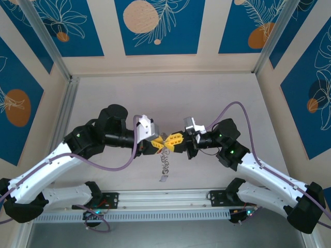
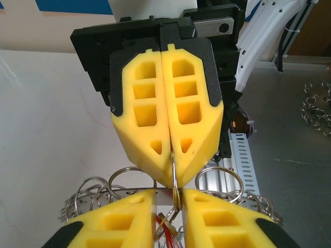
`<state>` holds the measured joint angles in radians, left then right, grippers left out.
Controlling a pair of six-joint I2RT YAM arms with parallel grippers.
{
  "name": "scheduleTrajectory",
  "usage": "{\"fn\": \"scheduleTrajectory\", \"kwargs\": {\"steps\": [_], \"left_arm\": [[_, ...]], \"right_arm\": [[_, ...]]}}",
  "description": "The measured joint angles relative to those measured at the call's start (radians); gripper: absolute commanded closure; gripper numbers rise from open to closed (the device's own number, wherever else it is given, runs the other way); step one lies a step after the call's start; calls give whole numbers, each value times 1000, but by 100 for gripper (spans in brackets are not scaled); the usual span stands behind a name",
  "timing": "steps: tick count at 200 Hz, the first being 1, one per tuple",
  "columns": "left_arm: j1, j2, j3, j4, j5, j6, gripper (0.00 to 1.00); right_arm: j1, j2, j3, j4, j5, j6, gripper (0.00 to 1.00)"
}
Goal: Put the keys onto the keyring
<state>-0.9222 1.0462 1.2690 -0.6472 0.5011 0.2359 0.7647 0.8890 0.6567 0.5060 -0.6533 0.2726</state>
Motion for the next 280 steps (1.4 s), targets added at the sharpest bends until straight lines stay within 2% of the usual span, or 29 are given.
{"fn": "scheduleTrajectory", "kwargs": {"steps": [30, 52, 75, 115, 126, 147, 152, 159, 184, 204, 280], "left_arm": [[11, -23, -24, 21, 15, -5, 75], [35, -46, -43, 31, 27, -20, 68], [60, -62, -56, 39, 46, -34, 81], [72, -63, -60, 64, 79, -48, 82], [74, -63, -60, 70, 87, -48, 78], [76, -60, -63, 87, 103, -48, 64], [76, -60, -64, 89, 106, -53, 63], [76, -60, -66, 91, 111, -56, 67], [79, -54, -68, 94, 127, -53, 90], [81, -48, -68, 92, 139, -54, 100], [87, -40, -69, 117, 163, -67, 100]], "right_arm": [[0, 0, -7, 43, 0, 23, 100], [0, 0, -15, 87, 0, 41, 100], [0, 0, -20, 113, 0, 51, 100], [0, 1, -20, 132, 0, 61, 100], [0, 5, -20, 137, 0, 62, 100], [0, 14, -20, 137, 0, 63, 100], [0, 16, -20, 137, 0, 66, 100], [0, 18, -20, 138, 0, 68, 100], [0, 18, -20, 138, -1, 69, 100], [-2, 18, -20, 141, 1, 70, 100], [-2, 19, -41, 218, 55, 103, 100]]}}
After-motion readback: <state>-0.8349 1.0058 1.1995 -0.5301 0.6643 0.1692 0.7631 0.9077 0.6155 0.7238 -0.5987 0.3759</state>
